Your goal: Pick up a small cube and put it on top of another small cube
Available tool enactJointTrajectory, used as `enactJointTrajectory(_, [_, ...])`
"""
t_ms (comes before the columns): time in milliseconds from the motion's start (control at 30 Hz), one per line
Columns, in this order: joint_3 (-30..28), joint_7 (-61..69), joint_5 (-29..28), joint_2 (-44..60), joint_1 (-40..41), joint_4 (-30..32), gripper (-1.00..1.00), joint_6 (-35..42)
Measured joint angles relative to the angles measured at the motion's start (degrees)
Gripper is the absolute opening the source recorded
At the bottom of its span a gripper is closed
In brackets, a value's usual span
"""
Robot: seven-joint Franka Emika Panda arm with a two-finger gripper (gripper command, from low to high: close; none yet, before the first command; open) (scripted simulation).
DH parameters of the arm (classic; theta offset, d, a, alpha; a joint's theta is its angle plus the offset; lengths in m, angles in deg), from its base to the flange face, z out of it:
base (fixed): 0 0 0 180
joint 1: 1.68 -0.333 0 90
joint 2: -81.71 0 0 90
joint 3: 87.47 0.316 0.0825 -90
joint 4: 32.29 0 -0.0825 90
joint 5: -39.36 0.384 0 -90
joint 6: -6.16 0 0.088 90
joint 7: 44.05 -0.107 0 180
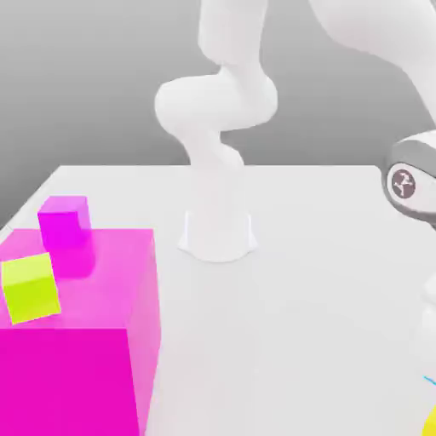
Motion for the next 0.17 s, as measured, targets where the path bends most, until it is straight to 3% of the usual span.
enactJointTrajectory(33, [-0.22,-0.25,-0.29,2.0,-0.22,-0.25,-1.0,-1.75])
enactJointTrajectory(67, [-0.36,-0.37,-0.42,3.06,-0.36,-0.38,1.0,-2.67])
enactJointTrajectory(167, [-0.36,-0.37,-0.42,3.06,-0.36,-0.38,1.0,-2.67])
